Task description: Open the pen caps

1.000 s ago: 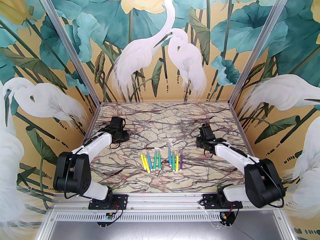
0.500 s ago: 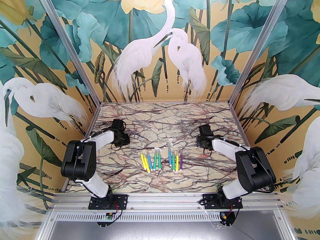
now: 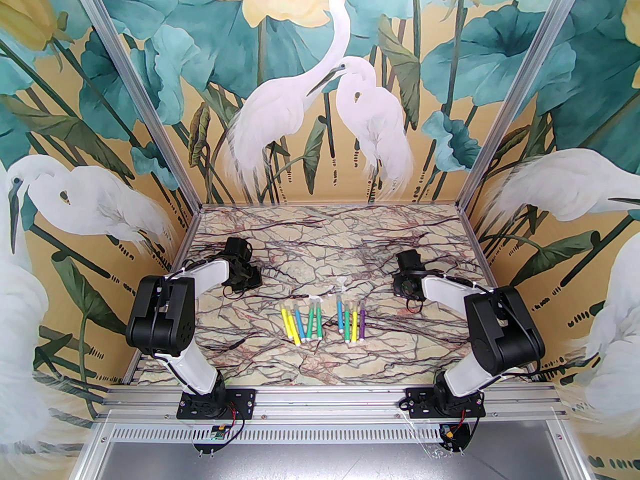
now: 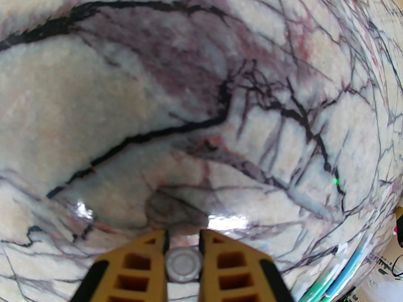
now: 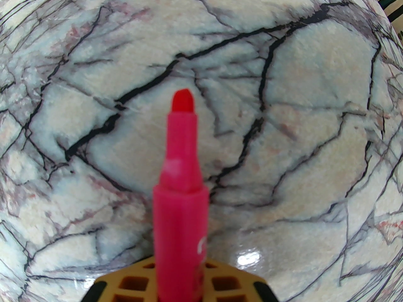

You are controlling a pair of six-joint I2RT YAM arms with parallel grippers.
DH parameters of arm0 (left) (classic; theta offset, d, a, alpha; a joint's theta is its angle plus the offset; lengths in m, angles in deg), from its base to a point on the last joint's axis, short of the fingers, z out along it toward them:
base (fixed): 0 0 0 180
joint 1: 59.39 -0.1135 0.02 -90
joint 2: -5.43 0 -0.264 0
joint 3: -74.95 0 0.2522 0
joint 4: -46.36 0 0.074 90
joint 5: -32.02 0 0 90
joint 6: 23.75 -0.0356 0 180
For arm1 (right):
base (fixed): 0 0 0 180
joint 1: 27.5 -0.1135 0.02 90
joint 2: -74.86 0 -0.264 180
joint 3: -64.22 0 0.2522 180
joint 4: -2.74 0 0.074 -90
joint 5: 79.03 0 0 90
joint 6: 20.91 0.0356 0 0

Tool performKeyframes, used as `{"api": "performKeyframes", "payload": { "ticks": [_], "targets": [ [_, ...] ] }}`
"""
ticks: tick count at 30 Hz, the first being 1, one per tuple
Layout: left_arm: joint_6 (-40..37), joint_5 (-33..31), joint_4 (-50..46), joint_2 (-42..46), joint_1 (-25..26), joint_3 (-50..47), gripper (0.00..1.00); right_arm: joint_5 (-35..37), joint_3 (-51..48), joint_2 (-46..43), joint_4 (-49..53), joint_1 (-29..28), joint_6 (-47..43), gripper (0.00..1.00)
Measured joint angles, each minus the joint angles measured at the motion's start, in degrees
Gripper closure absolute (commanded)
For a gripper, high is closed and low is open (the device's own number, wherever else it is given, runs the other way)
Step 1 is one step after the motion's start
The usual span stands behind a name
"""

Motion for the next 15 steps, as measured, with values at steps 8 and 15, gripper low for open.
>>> {"api": "performKeyframes", "payload": {
  "ticks": [8,15],
  "targets": [
    [-0.04,0.55,-0.04,-1.53,0.00,1.66,0.87,-0.20,0.74,0.68,0.31,0.07,0.02,0.83],
    [-0.09,0.59,-0.04,-1.53,0.00,1.66,0.81,-0.44,0.98,0.83,0.46,0.33,0.17,0.79]
  ]
}}
